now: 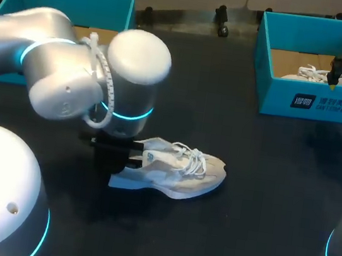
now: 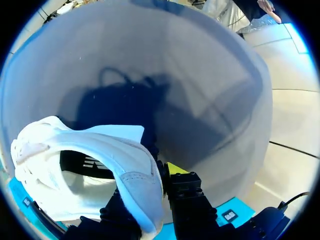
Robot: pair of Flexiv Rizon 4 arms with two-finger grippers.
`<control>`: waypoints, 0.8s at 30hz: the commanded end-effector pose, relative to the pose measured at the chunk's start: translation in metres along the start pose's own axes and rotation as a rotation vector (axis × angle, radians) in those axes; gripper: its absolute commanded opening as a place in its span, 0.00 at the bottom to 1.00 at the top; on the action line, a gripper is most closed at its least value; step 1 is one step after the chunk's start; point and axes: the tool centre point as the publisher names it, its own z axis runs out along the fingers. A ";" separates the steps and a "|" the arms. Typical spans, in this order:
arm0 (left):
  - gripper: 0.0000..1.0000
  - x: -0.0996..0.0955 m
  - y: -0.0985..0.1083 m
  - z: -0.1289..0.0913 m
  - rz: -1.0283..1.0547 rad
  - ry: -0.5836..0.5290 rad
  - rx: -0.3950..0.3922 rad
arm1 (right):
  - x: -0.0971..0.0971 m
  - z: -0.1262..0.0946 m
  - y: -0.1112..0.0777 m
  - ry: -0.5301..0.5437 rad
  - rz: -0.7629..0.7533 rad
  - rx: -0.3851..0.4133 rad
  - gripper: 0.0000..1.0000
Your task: Take the shoe out of the shoebox, open the shoe tongue, remove and reinsert the insole, then place the shoe into the shoebox
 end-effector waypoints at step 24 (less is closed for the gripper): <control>1.00 0.025 0.012 -0.053 -0.153 -0.090 0.128 | 0.000 0.000 -0.001 0.000 0.001 -0.001 1.00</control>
